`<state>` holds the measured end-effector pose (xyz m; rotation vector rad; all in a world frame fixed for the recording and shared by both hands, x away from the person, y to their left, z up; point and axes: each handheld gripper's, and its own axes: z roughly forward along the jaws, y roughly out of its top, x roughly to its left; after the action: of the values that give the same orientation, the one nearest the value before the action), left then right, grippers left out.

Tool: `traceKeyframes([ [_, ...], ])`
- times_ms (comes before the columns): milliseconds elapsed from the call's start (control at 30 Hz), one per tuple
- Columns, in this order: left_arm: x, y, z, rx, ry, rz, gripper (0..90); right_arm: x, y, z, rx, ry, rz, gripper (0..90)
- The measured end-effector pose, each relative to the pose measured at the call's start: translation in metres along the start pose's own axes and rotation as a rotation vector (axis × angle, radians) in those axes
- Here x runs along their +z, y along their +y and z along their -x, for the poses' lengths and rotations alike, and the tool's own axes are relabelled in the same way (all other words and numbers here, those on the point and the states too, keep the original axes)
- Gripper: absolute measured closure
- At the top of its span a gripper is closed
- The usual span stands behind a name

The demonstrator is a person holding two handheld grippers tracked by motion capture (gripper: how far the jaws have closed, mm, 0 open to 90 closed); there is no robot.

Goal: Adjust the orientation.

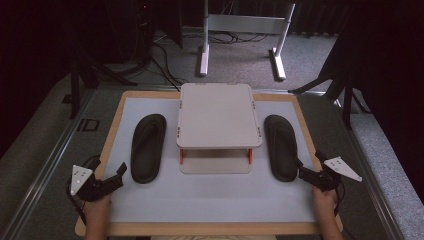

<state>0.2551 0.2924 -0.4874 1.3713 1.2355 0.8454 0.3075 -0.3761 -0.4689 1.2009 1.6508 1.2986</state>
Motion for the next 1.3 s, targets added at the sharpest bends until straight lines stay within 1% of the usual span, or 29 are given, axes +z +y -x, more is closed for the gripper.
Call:
traceKeyframes([
  [67, 0.0, 0.001, 0.002, 0.012, 0.0, -0.009, 1.8, 0.0, 0.0, -0.001, 0.004, 0.014, -0.003, 10.5],
  [167, -0.002, 0.001, 0.003, 0.011, -0.014, -0.006, 1.8, 0.001, -0.001, 0.0, 0.013, 0.011, -0.006, 10.5],
  [200, -0.003, 0.001, 0.003, 0.012, -0.009, -0.001, 1.9, 0.002, -0.001, 0.002, 0.028, 0.014, -0.006, 10.5],
  [267, -0.004, 0.002, 0.004, 0.015, -0.009, 0.003, 1.9, 0.003, -0.001, 0.003, 0.033, 0.018, -0.015, 10.5],
  [300, -0.004, 0.002, 0.004, 0.01, -0.014, 0.005, 1.9, 0.003, -0.001, 0.003, 0.033, 0.018, -0.015, 10.5],
  [333, -0.005, 0.002, 0.005, 0.013, -0.009, 0.01, 1.9, 0.004, -0.001, 0.003, 0.031, 0.014, -0.022, 10.5],
  [367, -0.006, 0.003, 0.005, 0.005, -0.019, 0.015, 1.9, 0.004, -0.001, 0.003, 0.033, 0.016, -0.03, 10.5],
  [433, -0.008, 0.004, 0.005, -0.002, -0.022, 0.023, 1.9, 0.005, -0.001, 0.003, 0.052, 0.033, -0.042, 10.5],
  [467, -0.008, 0.006, 0.005, -0.015, -0.03, 0.03, 1.9, 0.005, -0.001, 0.003, 0.06, 0.033, -0.038, 10.5],
  [533, -0.009, 0.009, 0.005, -0.021, -0.034, 0.034, 1.9, 0.004, -0.001, 0.004, 0.07, 0.032, -0.032, 10.5],
  [600, -0.008, 0.012, 0.006, -0.014, -0.035, 0.029, 1.9, 0.004, -0.001, 0.003, 0.071, 0.017, -0.035, 10.5],
  [633, -0.008, 0.015, 0.006, -0.012, -0.04, 0.011, 2.0, 0.005, -0.001, 0.002, 0.063, 0.008, -0.036, 10.5],
  [667, -0.007, 0.018, 0.007, -0.007, -0.038, -0.011, 2.0, 0.005, -0.001, 0.001, 0.056, 0.018, -0.035, 10.5],
  [700, -0.006, 0.019, 0.008, -0.004, -0.046, -0.027, 2.0, 0.004, -0.001, -0.002, 0.039, 0.024, -0.022, 10.4],
  [733, -0.004, 0.021, 0.008, 0.002, -0.061, -0.049, 2.0, 0.004, -0.001, -0.002, 0.039, 0.024, -0.022, 10.4],
  [767, -0.003, 0.022, 0.009, 0.008, -0.057, -0.061, 2.0, 0.003, 0.0, -0.003, 0.029, 0.029, -0.016, 10.5],
  [800, -0.001, 0.023, 0.009, 0.011, -0.066, -0.084, 2.0, 0.003, 0.0, -0.004, 0.026, 0.03, -0.014, 10.5],
  [867, 0.004, 0.026, 0.009, 0.006, -0.076, -0.128, 2.0, 0.003, -0.001, -0.004, 0.027, 0.025, -0.02, 10.5],
  [933, 0.008, 0.028, 0.008, -0.002, -0.092, -0.164, 2.0, 0.003, -0.001, -0.004, 0.031, 0.024, -0.021, 10.5],
  [967, 0.01, 0.029, 0.008, 0.0, -0.097, -0.176, 2.0, 0.003, 0.0, -0.004, 0.031, 0.023, -0.02, 10.5],
  [1000, 0.013, 0.03, 0.008, -0.001, -0.111, -0.193, 2.0, 0.003, -0.001, -0.004, 0.03, 0.024, -0.021, 10.5],
  [1033, 0.015, 0.032, 0.008, 0.001, -0.11, -0.206, 2.0, 0.003, -0.001, -0.005, 0.027, 0.026, -0.025, 10.5],
  [1100, 0.019, 0.035, 0.008, 0.008, -0.128, -0.241, 2.0, 0.003, -0.001, -0.005, 0.022, 0.046, -0.042, 10.5],
  [1133, 0.022, 0.037, 0.008, 0.014, -0.126, -0.26, 2.0, 0.004, -0.001, -0.006, 0.019, 0.045, -0.05, 10.5],
  [1167, 0.024, 0.039, 0.008, 0.014, -0.138, -0.275, 2.0, 0.006, -0.001, -0.007, 0.011, 0.059, -0.074, 10.5],
  [1200, 0.027, 0.041, 0.008, 0.019, -0.149, -0.293, 2.0, 0.006, -0.001, -0.007, 0.011, 0.059, -0.074, 10.5],
  [1233, 0.028, 0.043, 0.008, 0.029, -0.147, -0.31, 2.0, 0.006, -0.001, -0.008, 0.0, 0.057, -0.076, 10.5],
  [1267, 0.032, 0.045, 0.008, 0.03, -0.167, -0.339, 2.0, 0.006, -0.001, -0.009, -0.004, 0.063, -0.074, 10.6],
  [1300, 0.033, 0.047, 0.008, 0.034, -0.169, -0.353, 2.0, 0.006, -0.001, -0.009, -0.004, 0.061, -0.072, 10.5],
])
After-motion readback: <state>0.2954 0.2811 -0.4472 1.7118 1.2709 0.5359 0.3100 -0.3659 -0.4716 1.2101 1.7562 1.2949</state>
